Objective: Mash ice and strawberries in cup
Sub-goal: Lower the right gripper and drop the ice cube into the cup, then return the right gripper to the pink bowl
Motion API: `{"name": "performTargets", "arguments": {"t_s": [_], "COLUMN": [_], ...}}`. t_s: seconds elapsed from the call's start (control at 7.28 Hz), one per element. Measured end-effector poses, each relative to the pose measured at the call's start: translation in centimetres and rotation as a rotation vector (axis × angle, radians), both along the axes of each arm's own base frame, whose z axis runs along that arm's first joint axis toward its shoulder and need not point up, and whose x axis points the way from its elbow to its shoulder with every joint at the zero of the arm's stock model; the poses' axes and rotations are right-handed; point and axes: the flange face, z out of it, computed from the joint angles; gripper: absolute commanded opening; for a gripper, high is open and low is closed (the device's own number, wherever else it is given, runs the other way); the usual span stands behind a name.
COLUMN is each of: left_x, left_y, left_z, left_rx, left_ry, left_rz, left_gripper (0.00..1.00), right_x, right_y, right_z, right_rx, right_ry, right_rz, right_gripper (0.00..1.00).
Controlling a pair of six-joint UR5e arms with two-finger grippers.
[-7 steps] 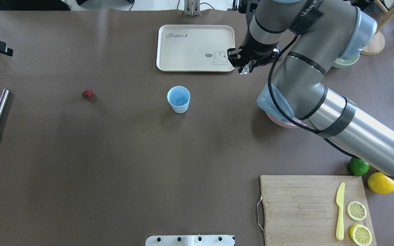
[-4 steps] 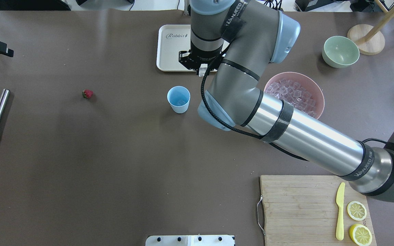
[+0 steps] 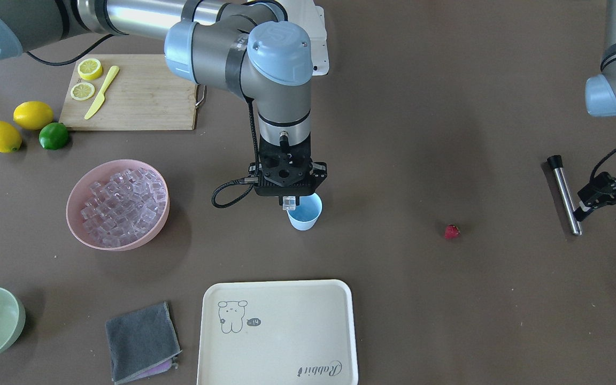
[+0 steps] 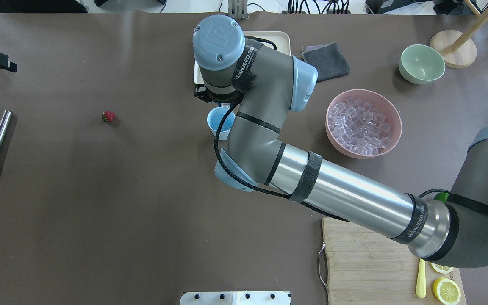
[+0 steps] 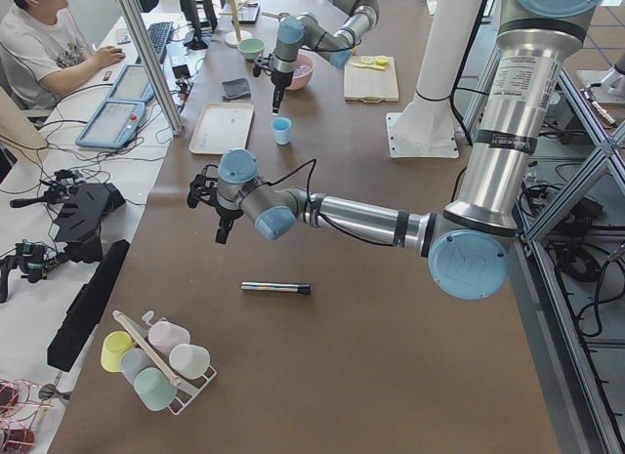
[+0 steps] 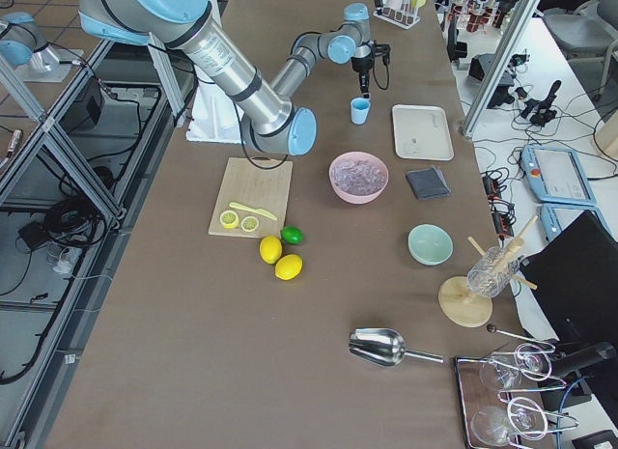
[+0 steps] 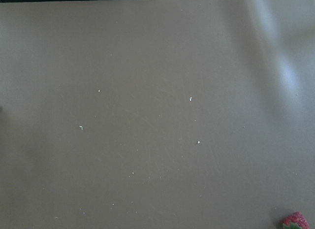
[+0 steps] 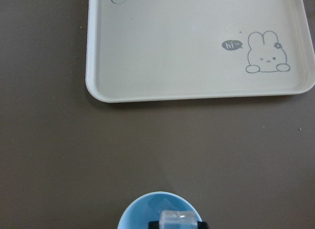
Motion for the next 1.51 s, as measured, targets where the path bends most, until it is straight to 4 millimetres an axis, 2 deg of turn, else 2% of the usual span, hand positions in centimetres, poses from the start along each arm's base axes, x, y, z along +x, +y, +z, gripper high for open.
{"name": "performTargets", "arguments": {"t_s": [0.27,0.55,0.69,0.82,0.96,1.24,1.37,1.51], "left_x": [0.0,-0.1,-0.1,-0.1,-0.1,-0.1,-0.1,-0.1], "left_y": [0.1,0.2,0.2,0.3,0.3,0.3,0.3,0.3], "left_z": [-0.1,-0.2,-0.3,-0.4,-0.4,-0.5,-0.5,-0.5], "left_rx": [0.002,0.004,0.004,0.004,0.005,0.005,0.006,0.006], "left_ry": [0.001,0.003,0.005,0.006,0.006,0.007,0.007,0.007], "left_rz": [0.001,0.0,-0.001,-0.002,-0.002,-0.003,-0.003,-0.004], "left_gripper": [0.97,0.97,0.97,0.97,0.97,0.97,0.97,0.97], "right_x": [-1.8,-2.5,-2.7,-2.9,-3.3,-3.0,-0.9,2.7], "right_y": [1.2,1.8,1.9,1.8,1.7,0.9,-0.6,-2.8], "right_z": [0.7,1.0,1.2,1.4,1.7,1.6,1.3,1.5], "right_rx": [0.009,0.011,0.015,0.025,0.041,0.066,0.069,0.053], "right_ry": [0.02,0.027,0.031,0.033,0.028,0.016,0.001,-0.025], "right_rz": [0.008,0.011,0.014,0.018,0.023,0.022,-0.002,-0.037], "right_gripper": [0.01,0.42,0.78,0.95,0.98,0.92,0.91,0.91]}}
